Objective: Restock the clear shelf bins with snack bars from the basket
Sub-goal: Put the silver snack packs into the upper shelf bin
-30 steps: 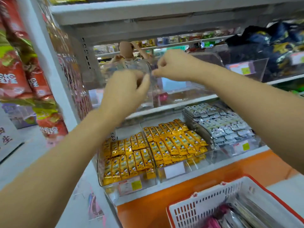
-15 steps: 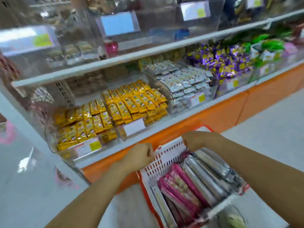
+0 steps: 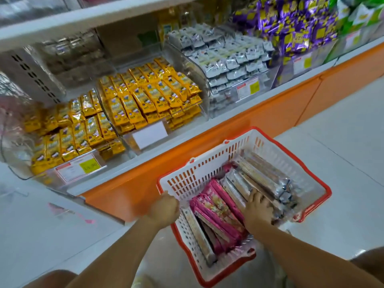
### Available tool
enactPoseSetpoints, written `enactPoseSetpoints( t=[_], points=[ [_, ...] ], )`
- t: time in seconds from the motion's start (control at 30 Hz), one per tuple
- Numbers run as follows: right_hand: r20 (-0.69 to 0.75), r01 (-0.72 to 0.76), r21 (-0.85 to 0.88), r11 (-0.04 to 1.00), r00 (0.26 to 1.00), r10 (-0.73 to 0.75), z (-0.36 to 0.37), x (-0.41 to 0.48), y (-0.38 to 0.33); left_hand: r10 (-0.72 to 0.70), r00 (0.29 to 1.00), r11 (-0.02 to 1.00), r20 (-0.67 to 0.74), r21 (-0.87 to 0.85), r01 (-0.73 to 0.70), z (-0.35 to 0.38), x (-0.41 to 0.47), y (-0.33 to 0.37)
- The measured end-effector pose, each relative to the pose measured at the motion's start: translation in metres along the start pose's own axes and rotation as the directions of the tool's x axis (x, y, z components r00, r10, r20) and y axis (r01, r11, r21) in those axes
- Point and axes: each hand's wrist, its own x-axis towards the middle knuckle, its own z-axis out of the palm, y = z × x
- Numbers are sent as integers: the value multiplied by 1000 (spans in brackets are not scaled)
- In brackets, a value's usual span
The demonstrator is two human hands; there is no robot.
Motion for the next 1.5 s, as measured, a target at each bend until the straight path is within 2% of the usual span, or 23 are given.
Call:
enactPoseSetpoints(
  t=[0.13, 0.47, 0.6, 0.73, 0.83, 0.87, 0.9, 0.93, 1.0, 1.03, 1.07, 1.17, 1.2, 1.23, 1.27, 1.3, 1.37, 1.43, 1.5],
  points=[
    [-54, 7, -49, 999, 998, -10, 3, 10, -9, 31, 999, 999, -41, 37, -30, 1, 2, 0],
    [-112, 38, -68, 997, 993, -46, 10, 21, -8, 20, 1000, 998, -22, -66, -21, 5, 2, -3],
    [-75, 21, -60, 998, 997, -26, 9, 19, -9, -12, 999, 992, -33, -129, 8, 6, 0, -1],
    [-11, 4, 90, 996, 1000, -3, 2, 20, -4, -38, 999, 984, -25, -176, 33, 2, -5, 5],
    [135, -21, 321, 947, 991, -24, -6, 26, -4, -85, 994, 944, 63, -315, 101, -2, -8, 9],
    [221, -52, 458, 887, 974, -57, -13, 26, -5, -96, 991, 905, 91, -406, 125, -5, -7, 10],
    [312, -99, 613, 783, 942, -125, -25, 24, -6, -105, 987, 852, 124, -500, 154, -10, -8, 12],
    [359, -148, 767, 625, 906, -226, -38, 20, -6, -105, 982, 795, 155, -580, 177, -15, -7, 15],
    [438, -320, 895, 309, 763, -475, -70, 2, -5, -120, 974, 679, 194, -700, 223, -27, -3, 17],
    [428, -386, 900, 204, 691, -582, -86, -10, -4, -135, 966, 602, 221, -756, 258, -35, -2, 19],
    [398, -400, 903, 154, 650, -648, -100, -20, -4, -135, 957, 486, 257, -825, 290, -43, -3, 22],
    [286, -360, 930, 74, 581, -762, -143, -54, -7, -10, 941, -64, 338, -940, 336, -61, -8, 30],
    [238, -359, 933, 10, 597, -766, -153, -63, -9, 20, 948, -215, 316, -925, 313, -65, -9, 33],
    [192, -358, 931, -65, 634, -749, -158, -64, -10, 28, 958, -306, 286, -910, 280, -70, -10, 38],
    [159, -375, 918, -130, 647, -745, -161, -65, -9, 25, 966, -383, 257, -890, 246, -72, -9, 40],
    [129, -407, 895, -183, 627, -769, -164, -65, -10, 22, 977, -449, 213, -871, 200, -76, -7, 41],
    [53, -446, 866, -225, 529, -847, -176, -70, -12, 11, 989, -535, 148, -834, 131, -89, -5, 45],
    [9, -380, 907, -179, 444, -896, -181, -70, -12, 0, 994, -552, 112, -829, 94, -100, -6, 47],
    [28, -233, 968, -89, 457, -889, -185, -70, -10, -5, 993, -547, 114, -832, 93, -107, -13, 50]
  ],
)
